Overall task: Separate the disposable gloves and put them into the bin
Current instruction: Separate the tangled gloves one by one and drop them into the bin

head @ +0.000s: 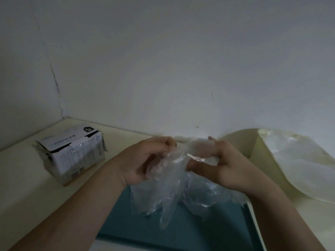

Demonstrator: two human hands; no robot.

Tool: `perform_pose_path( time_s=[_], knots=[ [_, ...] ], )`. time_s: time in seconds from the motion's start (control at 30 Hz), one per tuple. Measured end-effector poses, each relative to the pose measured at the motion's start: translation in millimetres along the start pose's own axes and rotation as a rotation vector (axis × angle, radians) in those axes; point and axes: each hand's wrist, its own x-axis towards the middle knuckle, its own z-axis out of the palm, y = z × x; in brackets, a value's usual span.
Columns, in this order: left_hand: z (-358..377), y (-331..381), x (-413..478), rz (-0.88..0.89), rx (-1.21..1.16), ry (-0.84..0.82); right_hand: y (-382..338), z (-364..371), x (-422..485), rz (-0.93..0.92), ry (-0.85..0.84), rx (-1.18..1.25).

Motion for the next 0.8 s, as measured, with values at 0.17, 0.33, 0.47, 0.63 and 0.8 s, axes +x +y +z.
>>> perform_pose_path(
  time_s=[0.17, 0.33, 0.47, 0.63, 0.8],
  knots=[
    [2.9, -3.8, 13.7, 0.108, -0.255, 0.286, 11.8, 6.5, 1.9, 0.173, 0.094, 0.403],
    [-2.0, -15.3, 36.4, -0.029, -0.019, 0.352, 21.3, 9.3, 6.5, 0.283, 0.241, 0.649],
    [0.8, -25.3, 42.7, -0.075, -0.081, 0.342, 26.8, 8.4, 3.1, 0.357, 0.136, 0.682],
    [-10.5, -10.0, 23.0, 0.150, -0.280, 0.300, 46.5, 7.1, 6.4, 0.523, 0.354, 0.413],
    [-16.1, 30.7, -4.1, 0.268, -0.059, 0.311, 61.0, 8.1, 7.5, 0.614, 0.469, 0.385]
  ],
)
